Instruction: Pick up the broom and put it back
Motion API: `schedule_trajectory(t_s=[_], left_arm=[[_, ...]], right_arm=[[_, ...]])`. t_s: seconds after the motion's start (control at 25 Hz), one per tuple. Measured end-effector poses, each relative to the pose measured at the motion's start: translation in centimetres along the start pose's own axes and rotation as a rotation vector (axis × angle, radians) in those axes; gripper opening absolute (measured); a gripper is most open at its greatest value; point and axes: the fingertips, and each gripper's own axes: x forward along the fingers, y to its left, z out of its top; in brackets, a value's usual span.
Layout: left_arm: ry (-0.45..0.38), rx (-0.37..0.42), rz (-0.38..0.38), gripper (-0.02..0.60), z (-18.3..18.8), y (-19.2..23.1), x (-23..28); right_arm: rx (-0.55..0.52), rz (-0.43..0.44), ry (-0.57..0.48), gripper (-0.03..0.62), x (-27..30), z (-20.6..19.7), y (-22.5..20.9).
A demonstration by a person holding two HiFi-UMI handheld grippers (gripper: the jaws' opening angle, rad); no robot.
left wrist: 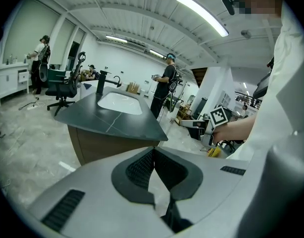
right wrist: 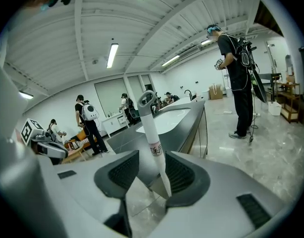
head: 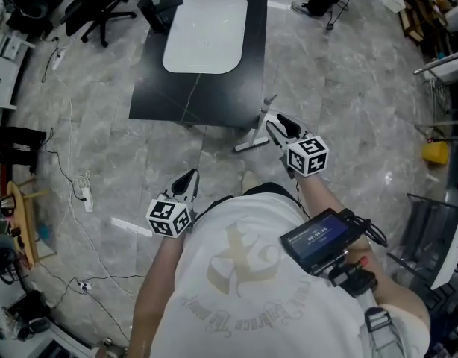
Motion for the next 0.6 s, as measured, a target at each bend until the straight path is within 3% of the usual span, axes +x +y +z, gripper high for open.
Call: schedule_trajectory(t_s=[0.6], left_arm=[[-0.013,-0.031,0.085,0.012,1.0,1.2,0.2]], right_arm=[[-0.094,0.005,0.103,0.163,5.4,-0.6,-1.0]])
